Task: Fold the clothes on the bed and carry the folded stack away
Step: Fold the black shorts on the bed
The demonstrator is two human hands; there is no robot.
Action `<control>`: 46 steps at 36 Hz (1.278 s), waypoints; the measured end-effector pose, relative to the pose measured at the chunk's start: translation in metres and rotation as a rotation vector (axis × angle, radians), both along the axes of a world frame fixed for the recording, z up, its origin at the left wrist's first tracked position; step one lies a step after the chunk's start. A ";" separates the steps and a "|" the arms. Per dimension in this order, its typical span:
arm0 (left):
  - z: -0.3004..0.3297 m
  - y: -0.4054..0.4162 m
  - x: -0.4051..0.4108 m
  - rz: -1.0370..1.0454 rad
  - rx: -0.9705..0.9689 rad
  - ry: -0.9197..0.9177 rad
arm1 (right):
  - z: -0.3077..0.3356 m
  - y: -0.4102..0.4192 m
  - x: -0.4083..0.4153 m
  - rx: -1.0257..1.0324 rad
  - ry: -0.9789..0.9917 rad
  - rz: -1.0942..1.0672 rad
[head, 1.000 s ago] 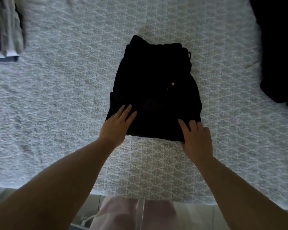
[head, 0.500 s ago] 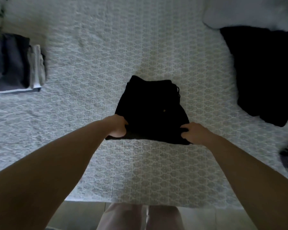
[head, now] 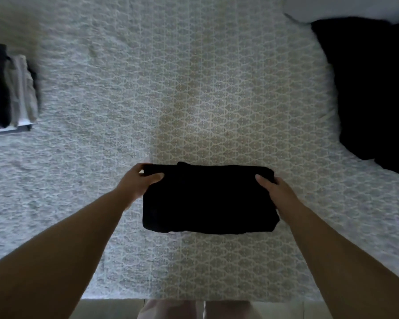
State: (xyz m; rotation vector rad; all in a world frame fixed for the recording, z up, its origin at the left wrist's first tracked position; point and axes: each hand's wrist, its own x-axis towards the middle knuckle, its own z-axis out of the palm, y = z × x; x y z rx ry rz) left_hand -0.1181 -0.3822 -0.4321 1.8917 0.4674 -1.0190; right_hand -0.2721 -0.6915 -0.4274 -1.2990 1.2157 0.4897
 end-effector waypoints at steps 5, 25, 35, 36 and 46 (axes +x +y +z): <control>-0.017 -0.003 -0.037 0.070 -0.025 0.035 | -0.014 0.018 -0.005 -0.145 0.034 0.032; -0.010 -0.060 -0.067 -0.955 0.411 -0.957 | -0.011 0.061 -0.001 -1.158 -0.208 0.721; -0.033 -0.049 -0.067 -0.899 0.531 -0.655 | -0.029 0.057 -0.005 -0.852 0.049 0.757; -0.029 -0.045 -0.065 -0.688 0.544 -0.666 | -0.026 0.054 -0.004 -0.843 0.052 0.637; -0.026 -0.036 -0.050 -0.045 0.419 0.011 | -0.017 0.033 -0.025 -0.332 0.187 -0.002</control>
